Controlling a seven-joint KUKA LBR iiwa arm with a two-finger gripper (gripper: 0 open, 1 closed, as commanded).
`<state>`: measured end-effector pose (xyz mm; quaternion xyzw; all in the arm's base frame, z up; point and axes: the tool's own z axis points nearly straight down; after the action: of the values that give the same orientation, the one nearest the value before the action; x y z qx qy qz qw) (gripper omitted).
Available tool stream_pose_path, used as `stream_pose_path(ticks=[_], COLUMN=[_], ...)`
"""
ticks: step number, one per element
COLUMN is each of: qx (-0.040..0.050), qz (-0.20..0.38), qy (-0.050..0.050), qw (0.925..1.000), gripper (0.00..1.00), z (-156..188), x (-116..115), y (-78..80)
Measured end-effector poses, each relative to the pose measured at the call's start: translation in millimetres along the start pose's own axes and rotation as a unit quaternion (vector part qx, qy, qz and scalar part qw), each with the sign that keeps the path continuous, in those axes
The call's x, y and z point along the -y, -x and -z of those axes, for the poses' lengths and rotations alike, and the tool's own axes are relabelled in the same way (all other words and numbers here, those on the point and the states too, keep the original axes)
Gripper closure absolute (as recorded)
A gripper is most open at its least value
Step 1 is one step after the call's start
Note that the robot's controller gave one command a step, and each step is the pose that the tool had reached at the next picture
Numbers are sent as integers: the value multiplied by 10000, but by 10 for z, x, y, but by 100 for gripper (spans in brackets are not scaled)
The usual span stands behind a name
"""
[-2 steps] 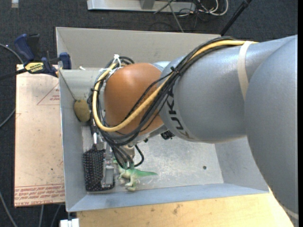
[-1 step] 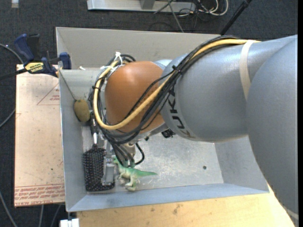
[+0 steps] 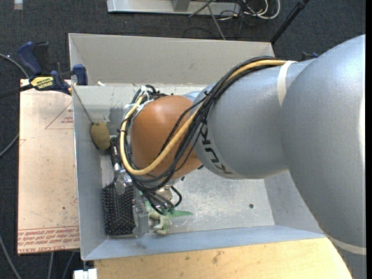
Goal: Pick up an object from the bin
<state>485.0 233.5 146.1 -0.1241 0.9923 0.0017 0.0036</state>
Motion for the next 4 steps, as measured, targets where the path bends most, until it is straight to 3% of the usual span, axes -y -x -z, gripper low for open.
stream_pose_path(ticks=[1, 2, 3, 4], qx=[-17, -19, 56, 31], qz=[810, 2781, 2686, 3016], qy=[-3, -1, 25, 44], qw=[9967, 9605, 9632, 9534], gripper=[0, 0, 0, 100], z=[-423, -439, -726, -716], x=[45, -50, -32, 35], y=[-6, 63, 64, 104])
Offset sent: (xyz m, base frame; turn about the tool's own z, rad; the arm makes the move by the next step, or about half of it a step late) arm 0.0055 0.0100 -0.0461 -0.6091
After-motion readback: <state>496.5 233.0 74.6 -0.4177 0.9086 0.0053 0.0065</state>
